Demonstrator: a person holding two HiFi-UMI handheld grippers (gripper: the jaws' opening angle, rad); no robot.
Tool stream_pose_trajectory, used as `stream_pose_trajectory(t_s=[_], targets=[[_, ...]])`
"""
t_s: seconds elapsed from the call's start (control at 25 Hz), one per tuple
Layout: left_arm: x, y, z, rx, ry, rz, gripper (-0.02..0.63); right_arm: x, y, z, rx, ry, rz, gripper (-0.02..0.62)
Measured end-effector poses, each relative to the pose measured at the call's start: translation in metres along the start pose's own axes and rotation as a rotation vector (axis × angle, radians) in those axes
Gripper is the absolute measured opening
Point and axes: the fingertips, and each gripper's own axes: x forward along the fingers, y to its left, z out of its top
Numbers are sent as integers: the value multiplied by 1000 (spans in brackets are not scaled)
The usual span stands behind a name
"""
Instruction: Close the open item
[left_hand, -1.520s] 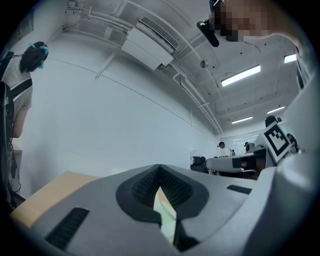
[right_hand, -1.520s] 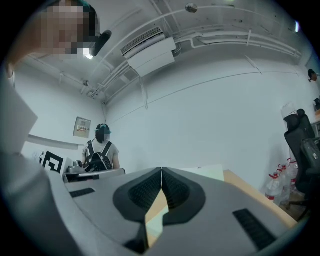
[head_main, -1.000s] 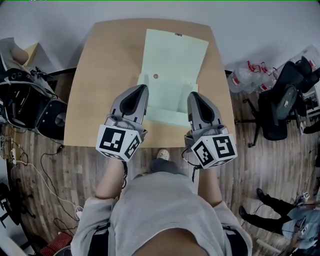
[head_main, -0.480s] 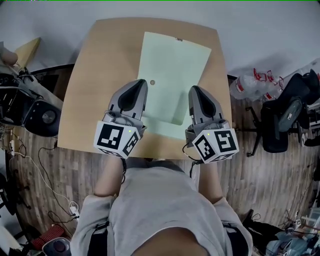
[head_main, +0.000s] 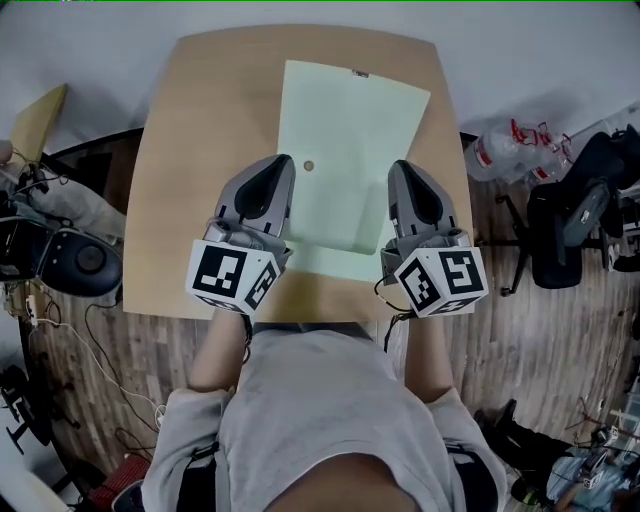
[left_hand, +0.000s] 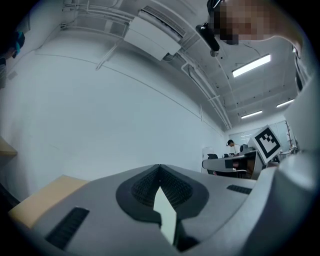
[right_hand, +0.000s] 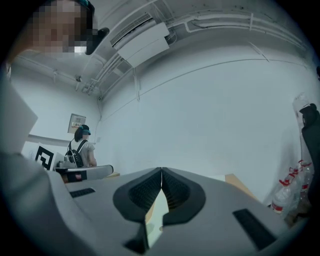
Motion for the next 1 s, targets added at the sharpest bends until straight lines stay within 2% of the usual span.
stream_pose_trajectory(t_s=[0.24, 0.56, 1.0], targets=[[16, 21, 2, -10, 13, -65, 12, 27, -5, 6, -6, 32, -35, 9], [30, 43, -16, -45, 42, -132, 12, 67, -22, 6, -22, 101, -60, 9], [43, 67, -41, -93, 90, -147, 12, 141, -76, -3, -62, 241, -94, 9]])
